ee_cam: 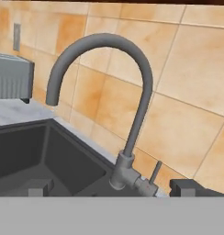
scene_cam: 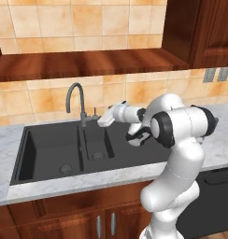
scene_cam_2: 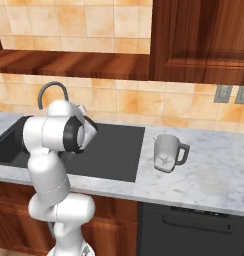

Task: Turn on the sink faucet and place the jug under the water for a few seconds to fill it up.

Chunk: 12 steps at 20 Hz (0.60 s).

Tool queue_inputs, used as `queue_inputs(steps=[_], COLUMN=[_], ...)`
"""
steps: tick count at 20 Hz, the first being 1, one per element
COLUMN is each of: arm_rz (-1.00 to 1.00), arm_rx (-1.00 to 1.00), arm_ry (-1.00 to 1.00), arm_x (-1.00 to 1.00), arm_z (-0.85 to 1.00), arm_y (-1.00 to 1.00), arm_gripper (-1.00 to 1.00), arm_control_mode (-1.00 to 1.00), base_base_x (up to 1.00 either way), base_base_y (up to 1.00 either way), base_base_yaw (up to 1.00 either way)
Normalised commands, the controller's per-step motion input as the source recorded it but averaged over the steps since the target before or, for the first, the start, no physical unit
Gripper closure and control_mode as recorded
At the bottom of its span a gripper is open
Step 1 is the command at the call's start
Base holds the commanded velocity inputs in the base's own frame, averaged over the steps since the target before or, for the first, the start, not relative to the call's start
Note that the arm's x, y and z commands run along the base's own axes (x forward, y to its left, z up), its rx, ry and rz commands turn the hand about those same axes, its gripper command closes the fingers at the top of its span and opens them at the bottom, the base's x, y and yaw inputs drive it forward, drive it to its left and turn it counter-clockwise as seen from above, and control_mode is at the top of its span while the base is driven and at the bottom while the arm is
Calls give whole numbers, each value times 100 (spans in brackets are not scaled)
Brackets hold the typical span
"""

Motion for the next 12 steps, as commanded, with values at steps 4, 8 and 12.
queue_inputs(steps=[4,8,12], arm_rz=[9,9,7], arm_rx=[18,19,17], arm_ry=[-9,-13,-20], arm_x=[8,1,0], arm_z=[-54,-39,-34], arm_y=[-19,-23,-37], arm_gripper=[-100,-100,-100], arm_control_mode=[-100,-100,-100], base_base_x=[0,0,0], base_base_y=[0,0,0], base_base_yaw=[0,0,0])
